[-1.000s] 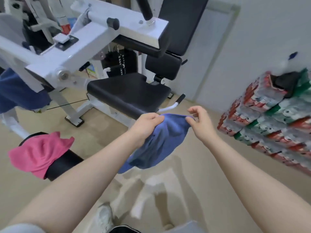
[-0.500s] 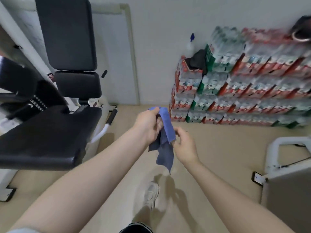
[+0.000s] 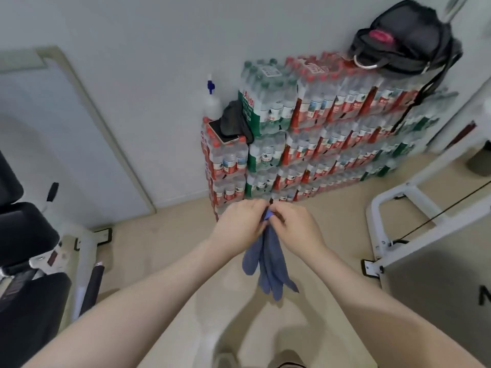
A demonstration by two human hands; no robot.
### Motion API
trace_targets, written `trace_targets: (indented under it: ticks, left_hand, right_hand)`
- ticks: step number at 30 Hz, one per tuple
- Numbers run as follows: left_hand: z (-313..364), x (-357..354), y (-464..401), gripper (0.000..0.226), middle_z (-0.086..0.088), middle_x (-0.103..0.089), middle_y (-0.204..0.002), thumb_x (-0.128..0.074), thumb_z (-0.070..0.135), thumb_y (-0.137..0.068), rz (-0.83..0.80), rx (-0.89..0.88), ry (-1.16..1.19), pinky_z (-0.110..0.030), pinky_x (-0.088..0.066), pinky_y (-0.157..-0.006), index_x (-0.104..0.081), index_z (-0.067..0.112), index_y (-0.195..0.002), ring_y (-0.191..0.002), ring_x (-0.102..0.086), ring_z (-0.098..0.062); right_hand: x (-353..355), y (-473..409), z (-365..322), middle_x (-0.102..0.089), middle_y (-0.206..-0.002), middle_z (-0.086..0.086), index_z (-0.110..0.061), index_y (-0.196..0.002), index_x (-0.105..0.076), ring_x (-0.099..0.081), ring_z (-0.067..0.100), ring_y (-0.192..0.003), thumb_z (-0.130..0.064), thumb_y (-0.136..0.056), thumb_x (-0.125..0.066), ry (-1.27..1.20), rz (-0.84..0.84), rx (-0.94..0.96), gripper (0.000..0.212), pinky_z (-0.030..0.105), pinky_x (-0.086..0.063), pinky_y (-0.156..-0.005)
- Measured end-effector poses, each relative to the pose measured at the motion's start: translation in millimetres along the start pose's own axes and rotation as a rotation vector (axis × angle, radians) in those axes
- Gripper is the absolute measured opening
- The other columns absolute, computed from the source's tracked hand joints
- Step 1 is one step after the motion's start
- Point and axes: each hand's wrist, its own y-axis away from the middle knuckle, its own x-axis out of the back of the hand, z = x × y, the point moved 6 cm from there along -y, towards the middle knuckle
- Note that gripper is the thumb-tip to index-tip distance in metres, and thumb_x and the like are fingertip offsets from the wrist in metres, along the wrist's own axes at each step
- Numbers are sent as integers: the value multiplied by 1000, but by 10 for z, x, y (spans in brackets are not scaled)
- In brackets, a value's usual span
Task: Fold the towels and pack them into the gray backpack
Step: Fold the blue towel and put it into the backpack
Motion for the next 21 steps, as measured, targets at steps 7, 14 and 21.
trace_targets:
  ticks: [7,14,21]
  left_hand:
    - [355,103,-1041,26,-1,-62,-87,-37,27,-99,104,-109,71,-25,-35,-64,-57,12,-102,-83,-58,-21]
    - [-11,188,-1976,16,5,-53,-75,-40,10,-93,468,454,763,-29,-40,-70,-51,16,-84,-75,-51,-10]
    - [607,-447,-2826,39,-6,-60,-110,-50,32,-83,57,26,-3,-35,-42,-91,-54,10,-115,-106,-55,-27]
  right_hand:
    - [265,-512,880,-57,-72,0,-18,-88,-52,-55,21,-69,-15,-89,-52,-206,108,-158,3,36,-43,-61]
    - [600,-1217,1799,-61,-74,-4,-18,-91,-57,-55,17,-69,-5,-94,-41,-423,110,-247,21,23,-40,-59]
    - [1199,-1967,1951,-66,-87,4,-14,-93,-60,-58,22,-81,-10,-90,-45,-111,-48,57,15,40,-46,-69]
